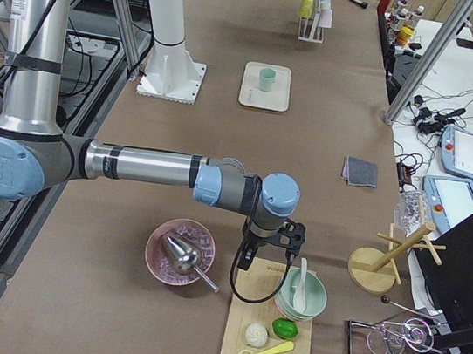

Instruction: Pick up and place green cup on tray

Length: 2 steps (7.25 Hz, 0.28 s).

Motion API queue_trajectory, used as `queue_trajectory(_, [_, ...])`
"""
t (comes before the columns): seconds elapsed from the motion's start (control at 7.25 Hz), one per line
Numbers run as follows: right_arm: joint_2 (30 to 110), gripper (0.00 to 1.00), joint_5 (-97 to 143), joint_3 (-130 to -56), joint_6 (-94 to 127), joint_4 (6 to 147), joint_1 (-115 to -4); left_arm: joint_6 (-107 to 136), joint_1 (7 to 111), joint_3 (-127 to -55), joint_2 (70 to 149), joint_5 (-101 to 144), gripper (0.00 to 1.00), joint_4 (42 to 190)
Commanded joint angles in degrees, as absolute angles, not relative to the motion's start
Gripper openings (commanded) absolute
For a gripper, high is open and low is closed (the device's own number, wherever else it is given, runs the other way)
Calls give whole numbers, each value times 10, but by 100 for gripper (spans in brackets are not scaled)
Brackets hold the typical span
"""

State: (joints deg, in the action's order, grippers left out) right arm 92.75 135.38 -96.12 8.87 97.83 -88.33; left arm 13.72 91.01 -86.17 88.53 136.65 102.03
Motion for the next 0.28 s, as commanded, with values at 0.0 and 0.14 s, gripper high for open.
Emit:
queue_trajectory(0.0, [929,100,1354,-961,89,978,-883,137,910,-867,881,1364,98,1022])
queue_trajectory(0.14, [929,100,1355,-962,89,978,-883,137,910,-867,882,1367,98,1022])
